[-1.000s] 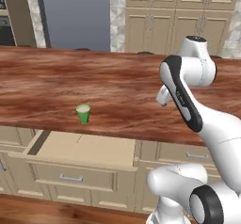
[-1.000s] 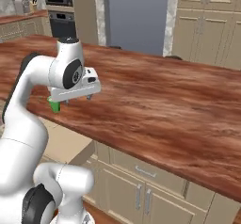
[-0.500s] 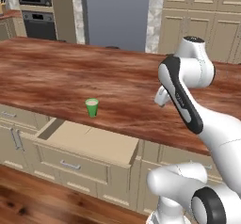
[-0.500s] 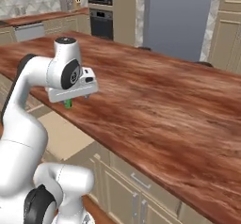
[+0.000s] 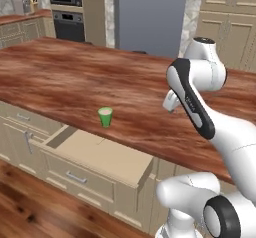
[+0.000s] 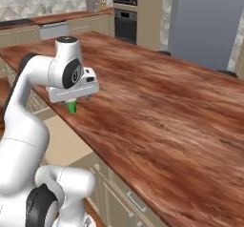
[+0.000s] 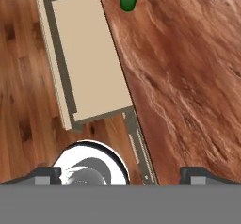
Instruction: Pick up the straw from the left drawer and put it inside the smoothie cup.
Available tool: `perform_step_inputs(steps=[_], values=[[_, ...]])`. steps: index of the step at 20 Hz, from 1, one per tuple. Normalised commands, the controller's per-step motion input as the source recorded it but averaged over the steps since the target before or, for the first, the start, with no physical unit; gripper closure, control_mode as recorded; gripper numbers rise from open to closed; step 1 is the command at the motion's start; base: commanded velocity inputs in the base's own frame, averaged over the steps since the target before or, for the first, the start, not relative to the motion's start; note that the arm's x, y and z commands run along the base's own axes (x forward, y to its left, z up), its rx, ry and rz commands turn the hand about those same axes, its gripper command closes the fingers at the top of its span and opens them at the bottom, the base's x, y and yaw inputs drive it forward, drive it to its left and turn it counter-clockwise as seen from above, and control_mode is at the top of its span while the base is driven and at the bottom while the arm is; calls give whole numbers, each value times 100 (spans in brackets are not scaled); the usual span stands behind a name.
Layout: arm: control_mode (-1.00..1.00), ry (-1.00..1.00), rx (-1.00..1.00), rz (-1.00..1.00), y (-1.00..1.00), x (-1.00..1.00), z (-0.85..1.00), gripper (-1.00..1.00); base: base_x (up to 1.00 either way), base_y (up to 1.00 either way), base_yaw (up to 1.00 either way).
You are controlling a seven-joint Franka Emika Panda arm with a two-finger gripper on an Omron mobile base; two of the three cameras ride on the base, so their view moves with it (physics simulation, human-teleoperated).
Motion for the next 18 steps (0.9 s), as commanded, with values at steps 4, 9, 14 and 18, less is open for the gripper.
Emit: perform_step_inputs(steps=[4,9,14,18], values=[[100,0,0,0,0,0,0,-100,12,1,28],[-100,2,0,2,2,0,0,-100,2,0,12],[-100,18,0,10,76,19,-62,-100,0,0,0],[-100,27,-5,1,100,79,-96,-100,0,0,0]])
